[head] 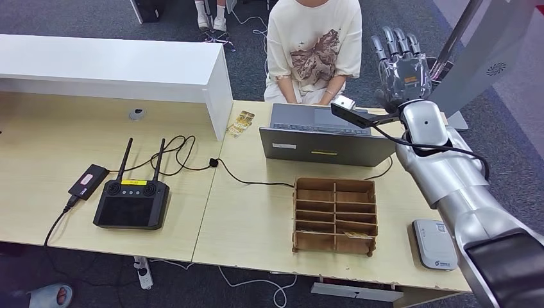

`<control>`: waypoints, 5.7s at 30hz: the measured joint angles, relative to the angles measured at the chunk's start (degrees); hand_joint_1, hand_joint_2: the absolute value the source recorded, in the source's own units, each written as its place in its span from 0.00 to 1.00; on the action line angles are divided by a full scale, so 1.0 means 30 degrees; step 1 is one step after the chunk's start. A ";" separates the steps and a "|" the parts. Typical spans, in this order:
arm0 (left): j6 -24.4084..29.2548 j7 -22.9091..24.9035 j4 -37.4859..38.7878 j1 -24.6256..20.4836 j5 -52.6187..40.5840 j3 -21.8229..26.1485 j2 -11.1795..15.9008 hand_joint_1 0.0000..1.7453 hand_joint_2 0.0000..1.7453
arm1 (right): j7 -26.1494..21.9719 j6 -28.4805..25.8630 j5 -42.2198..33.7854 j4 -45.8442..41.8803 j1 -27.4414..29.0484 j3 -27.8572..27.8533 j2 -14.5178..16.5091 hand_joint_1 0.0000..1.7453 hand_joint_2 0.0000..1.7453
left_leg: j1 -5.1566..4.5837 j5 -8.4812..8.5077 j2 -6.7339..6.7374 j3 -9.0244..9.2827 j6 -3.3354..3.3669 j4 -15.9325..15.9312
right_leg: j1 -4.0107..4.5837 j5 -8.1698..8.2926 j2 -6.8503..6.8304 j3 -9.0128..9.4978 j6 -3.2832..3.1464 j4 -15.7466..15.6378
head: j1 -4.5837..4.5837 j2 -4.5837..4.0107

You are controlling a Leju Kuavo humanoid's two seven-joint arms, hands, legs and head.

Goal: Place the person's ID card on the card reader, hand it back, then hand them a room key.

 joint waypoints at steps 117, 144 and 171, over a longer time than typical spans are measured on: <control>0.0841 -0.0765 0.0036 0.0445 0.1324 0.0022 -0.0011 0.00 0.00 | -0.9448 1.0904 -2.3747 -2.1177 2.1367 -1.1341 -0.3067 0.00 1.00 | 0.0048 -0.0018 -0.0029 -0.0035 -0.0016 -0.0011 | 0.0042 -0.0001 -0.0031 -0.0004 0.0004 -0.0057 | 0.0078 0.0000; 0.0900 -0.0499 0.0040 0.0430 0.1339 0.0022 -0.0169 0.00 0.00 | -0.7887 0.3580 -1.1795 -2.1874 2.2862 -0.7400 -0.2963 0.00 1.00 | 0.0050 -0.0018 -0.0016 -0.0032 -0.0018 -0.0014 | 0.0044 -0.0003 -0.0026 -0.0005 0.0002 -0.0055 | 0.0078 0.0000; 0.0947 -0.0160 0.0189 0.0411 0.1333 0.0022 -0.0179 0.00 0.00 | -0.2616 -0.0596 -0.3461 -2.0359 2.2648 -0.4825 -0.2976 0.00 1.00 | 0.0050 -0.0019 -0.0016 -0.0035 -0.0018 -0.0015 | 0.0044 -0.0003 -0.0027 -0.0005 0.0001 -0.0055 | 0.0078 0.0000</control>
